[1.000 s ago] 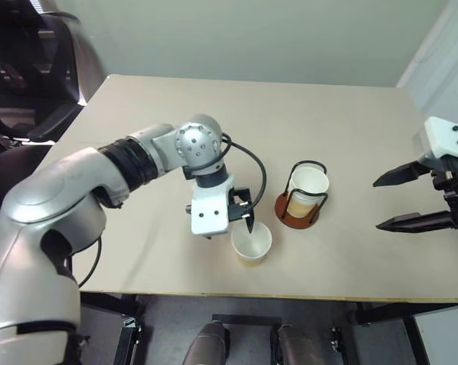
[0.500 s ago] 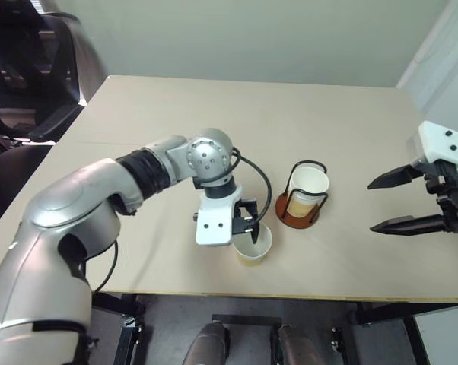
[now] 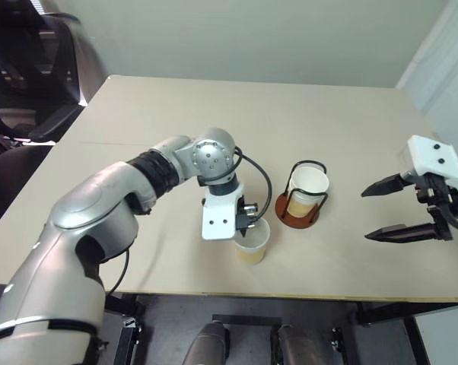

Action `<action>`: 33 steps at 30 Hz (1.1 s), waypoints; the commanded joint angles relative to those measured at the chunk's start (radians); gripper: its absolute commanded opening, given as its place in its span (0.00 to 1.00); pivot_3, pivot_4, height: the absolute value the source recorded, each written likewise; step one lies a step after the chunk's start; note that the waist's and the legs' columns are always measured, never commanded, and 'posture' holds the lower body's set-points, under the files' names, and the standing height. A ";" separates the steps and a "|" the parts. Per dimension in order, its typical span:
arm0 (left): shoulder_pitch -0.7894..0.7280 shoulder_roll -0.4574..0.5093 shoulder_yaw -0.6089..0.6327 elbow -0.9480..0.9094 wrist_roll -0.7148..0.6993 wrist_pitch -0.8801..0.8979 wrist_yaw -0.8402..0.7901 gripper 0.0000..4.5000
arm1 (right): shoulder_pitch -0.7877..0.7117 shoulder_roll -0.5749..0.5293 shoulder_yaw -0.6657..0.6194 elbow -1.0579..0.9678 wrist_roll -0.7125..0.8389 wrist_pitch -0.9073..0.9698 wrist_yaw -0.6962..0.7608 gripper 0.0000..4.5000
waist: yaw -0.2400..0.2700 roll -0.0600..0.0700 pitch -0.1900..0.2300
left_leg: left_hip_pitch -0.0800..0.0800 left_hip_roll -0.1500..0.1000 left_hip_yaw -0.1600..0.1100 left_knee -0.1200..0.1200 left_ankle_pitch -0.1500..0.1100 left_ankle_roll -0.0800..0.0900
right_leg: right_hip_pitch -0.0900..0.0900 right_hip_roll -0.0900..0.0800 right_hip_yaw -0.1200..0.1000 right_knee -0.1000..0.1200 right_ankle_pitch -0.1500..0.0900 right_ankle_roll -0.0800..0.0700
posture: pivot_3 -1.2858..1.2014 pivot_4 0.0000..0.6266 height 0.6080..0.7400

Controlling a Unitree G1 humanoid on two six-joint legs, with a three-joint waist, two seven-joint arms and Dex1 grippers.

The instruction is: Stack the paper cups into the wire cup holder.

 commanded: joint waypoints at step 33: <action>-0.032 0.152 0.275 0.066 -0.204 0.408 -0.028 0.01 | 0.135 0.140 -0.166 0.294 -0.060 -0.332 0.080 0.93 | 0.000 0.000 0.000 | 0.000 -0.001 0.001 0.001 0.002 0.002 | 0.001 -0.001 0.000 0.000 0.001 0.001 | 0.52 0.24 1.00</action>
